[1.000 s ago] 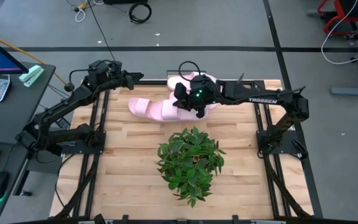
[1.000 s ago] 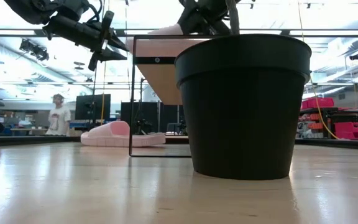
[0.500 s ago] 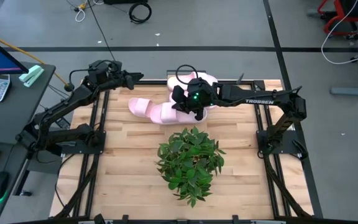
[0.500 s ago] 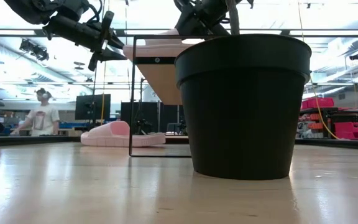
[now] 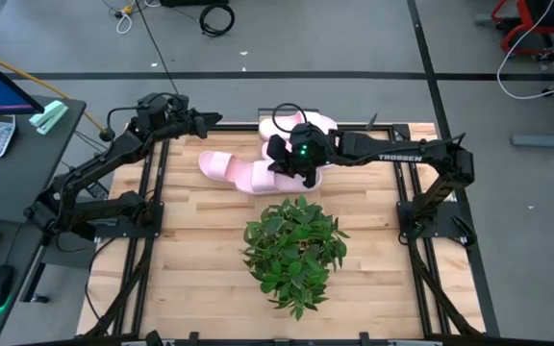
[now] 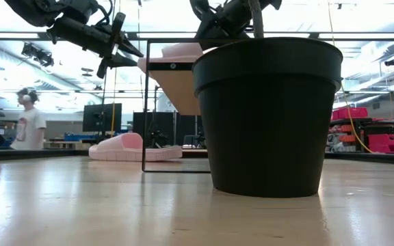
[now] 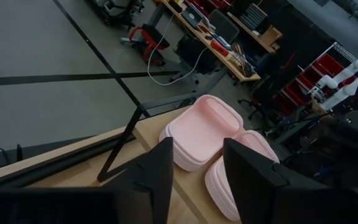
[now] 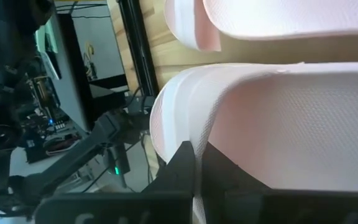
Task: Pick and place slides into the shelf
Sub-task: Put the pink slide on the shelf
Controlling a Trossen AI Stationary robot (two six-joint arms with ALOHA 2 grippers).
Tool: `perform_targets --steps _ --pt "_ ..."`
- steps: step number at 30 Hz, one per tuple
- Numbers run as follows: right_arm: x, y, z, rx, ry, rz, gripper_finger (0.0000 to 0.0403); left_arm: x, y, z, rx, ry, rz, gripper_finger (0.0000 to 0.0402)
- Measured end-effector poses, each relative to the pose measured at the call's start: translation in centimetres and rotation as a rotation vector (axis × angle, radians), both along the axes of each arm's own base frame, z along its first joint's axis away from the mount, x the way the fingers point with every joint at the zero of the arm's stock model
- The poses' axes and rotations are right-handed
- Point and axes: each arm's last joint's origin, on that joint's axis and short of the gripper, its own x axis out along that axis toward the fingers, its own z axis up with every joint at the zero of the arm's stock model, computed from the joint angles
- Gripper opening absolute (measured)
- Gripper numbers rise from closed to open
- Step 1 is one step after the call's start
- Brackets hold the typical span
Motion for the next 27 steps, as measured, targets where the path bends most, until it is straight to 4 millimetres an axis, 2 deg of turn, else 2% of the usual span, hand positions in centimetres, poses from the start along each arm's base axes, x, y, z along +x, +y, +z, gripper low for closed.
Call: perform_targets --steps 23,27 --pt "0.05 -0.25 0.13 0.000 -0.017 -0.005 0.0009 0.00 0.00 0.01 0.002 0.000 0.000 0.0146" --pt "0.77 -0.36 -0.74 0.022 -0.019 -0.002 0.0009 0.01 0.00 0.01 0.002 0.000 0.000 0.0149"
